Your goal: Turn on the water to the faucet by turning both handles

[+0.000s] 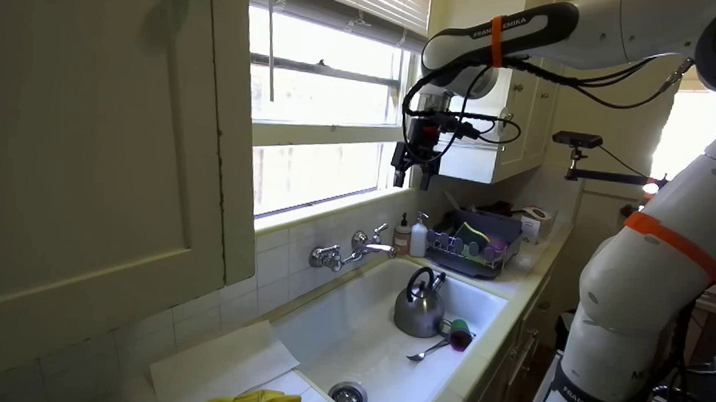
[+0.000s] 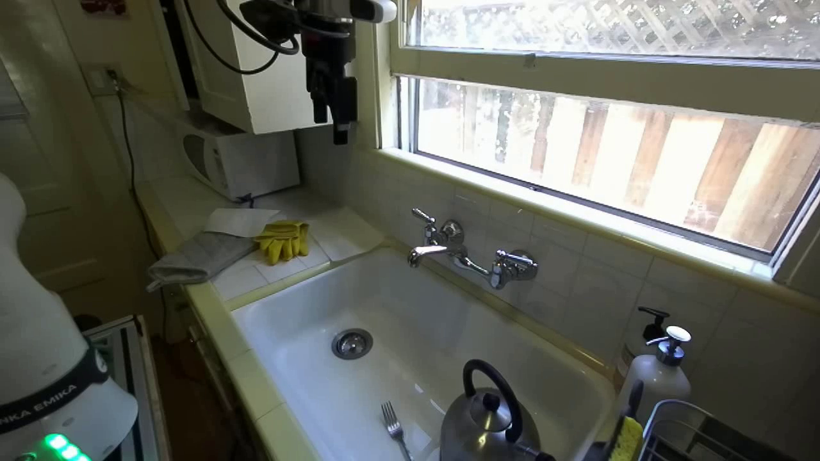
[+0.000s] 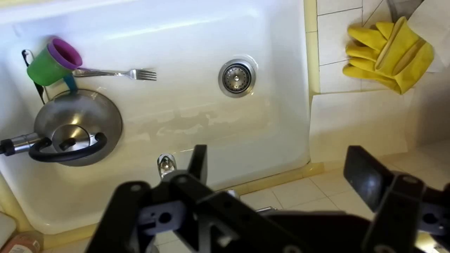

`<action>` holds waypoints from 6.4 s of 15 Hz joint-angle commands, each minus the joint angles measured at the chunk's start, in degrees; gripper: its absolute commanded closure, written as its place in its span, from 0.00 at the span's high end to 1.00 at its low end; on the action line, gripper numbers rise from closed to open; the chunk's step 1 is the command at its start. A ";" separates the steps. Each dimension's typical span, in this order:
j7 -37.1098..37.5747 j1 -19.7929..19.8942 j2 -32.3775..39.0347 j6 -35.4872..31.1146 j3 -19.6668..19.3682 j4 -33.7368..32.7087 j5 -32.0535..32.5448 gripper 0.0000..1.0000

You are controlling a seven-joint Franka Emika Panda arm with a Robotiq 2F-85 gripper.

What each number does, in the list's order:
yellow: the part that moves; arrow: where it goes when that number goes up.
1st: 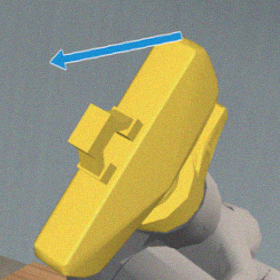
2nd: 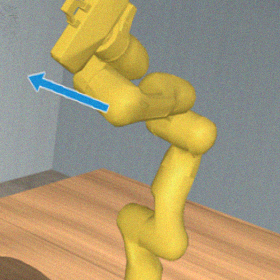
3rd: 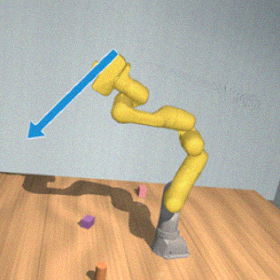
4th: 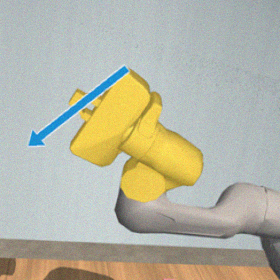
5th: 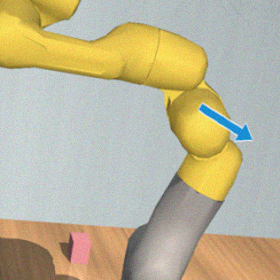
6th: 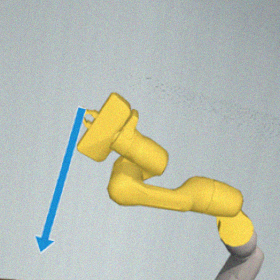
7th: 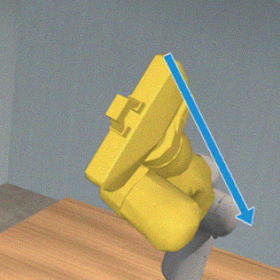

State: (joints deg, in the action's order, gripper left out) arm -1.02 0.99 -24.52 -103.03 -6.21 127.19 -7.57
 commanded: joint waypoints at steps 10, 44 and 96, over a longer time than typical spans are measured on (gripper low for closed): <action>39.56 0.90 22.71 -28.39 9.37 -2.22 -1.21 1.00; 51.71 -4.16 47.90 -46.63 5.23 -16.59 -8.29 0.94; 32.19 -4.13 43.04 -33.90 1.55 -11.86 1.46 0.25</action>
State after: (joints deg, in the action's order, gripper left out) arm 31.55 -3.05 21.30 -138.98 -3.17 113.60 -7.98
